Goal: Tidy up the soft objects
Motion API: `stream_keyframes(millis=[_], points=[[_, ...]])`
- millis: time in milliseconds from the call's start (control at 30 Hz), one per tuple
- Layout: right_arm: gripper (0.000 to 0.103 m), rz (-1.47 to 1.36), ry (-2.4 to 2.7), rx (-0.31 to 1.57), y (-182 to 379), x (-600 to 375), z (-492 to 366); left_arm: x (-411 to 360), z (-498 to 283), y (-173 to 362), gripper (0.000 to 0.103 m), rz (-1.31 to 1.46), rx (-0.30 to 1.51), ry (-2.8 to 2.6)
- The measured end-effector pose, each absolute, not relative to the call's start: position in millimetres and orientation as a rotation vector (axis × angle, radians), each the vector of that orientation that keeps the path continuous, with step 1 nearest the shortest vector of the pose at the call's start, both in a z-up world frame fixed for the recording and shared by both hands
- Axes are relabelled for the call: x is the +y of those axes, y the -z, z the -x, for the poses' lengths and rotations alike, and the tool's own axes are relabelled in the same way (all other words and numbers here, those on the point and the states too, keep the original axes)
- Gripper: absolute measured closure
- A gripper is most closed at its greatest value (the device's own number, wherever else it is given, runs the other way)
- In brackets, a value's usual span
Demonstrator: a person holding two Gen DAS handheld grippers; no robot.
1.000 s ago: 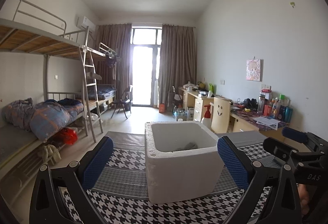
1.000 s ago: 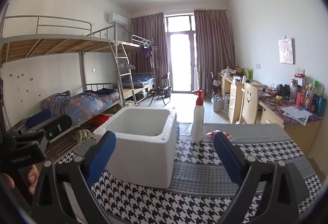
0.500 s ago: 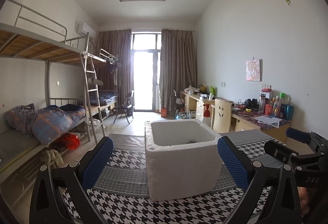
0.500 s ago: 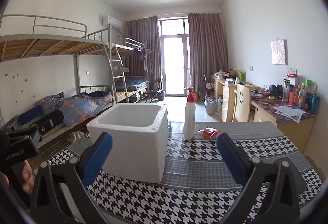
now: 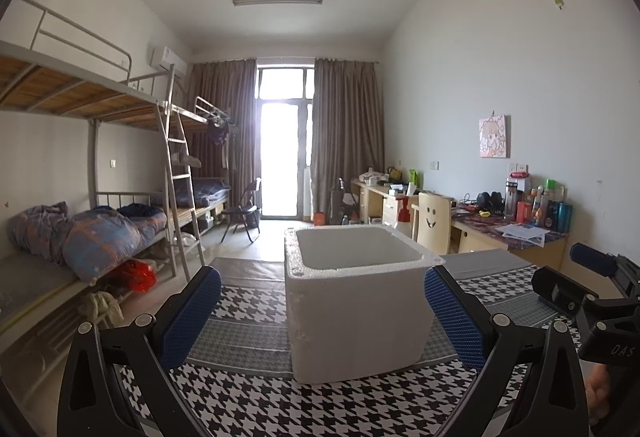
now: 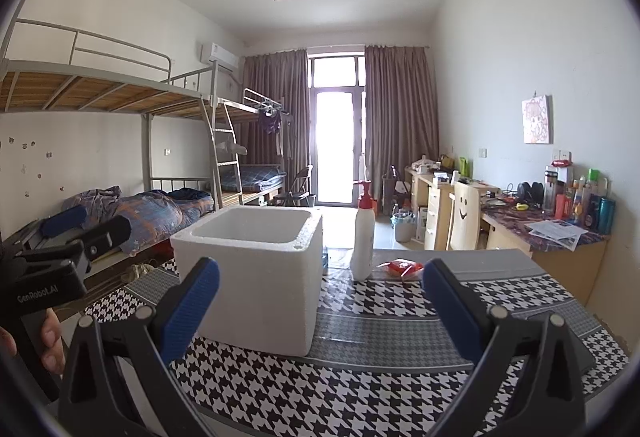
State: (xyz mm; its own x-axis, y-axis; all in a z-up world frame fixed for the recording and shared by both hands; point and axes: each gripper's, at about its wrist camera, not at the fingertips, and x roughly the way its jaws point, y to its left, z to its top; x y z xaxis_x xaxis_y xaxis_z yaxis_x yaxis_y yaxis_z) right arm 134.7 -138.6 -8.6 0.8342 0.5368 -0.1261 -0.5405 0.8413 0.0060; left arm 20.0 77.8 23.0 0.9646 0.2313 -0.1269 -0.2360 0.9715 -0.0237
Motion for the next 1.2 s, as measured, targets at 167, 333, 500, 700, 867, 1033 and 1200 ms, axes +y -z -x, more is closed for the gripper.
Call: stream_keyframes(millis=[167,333,500,700,867,1033,1200], points=[[0.0,0.017,-0.576,0.142,12,-142,-136,76,-18,-19,0.001,0.029,0.13,-0.225],[0.0,0.005,-0.576,0.146,13,-144,-136,74,-18,-13,0.001,0.019,0.14,-0.22],[0.001,0.019,-0.565,0.144,17,-145,-132,74,-15,-7,0.001,0.016,0.146,-0.218],[0.001,0.009,-0.555,0.14,25,-148,-127,75,-14,-1,0.001,0.019,0.16,-0.22],[0.0,0.024,-0.549,0.146,29,-148,-126,75,-16,2,0.001,0.01,0.176,-0.219],[0.0,0.02,-0.55,0.153,31,-150,-129,75,-16,2,0.001,0.019,0.177,-0.211],[0.001,0.019,-0.548,0.155,32,-151,-129,74,-16,3,0.001,0.018,0.182,-0.203]])
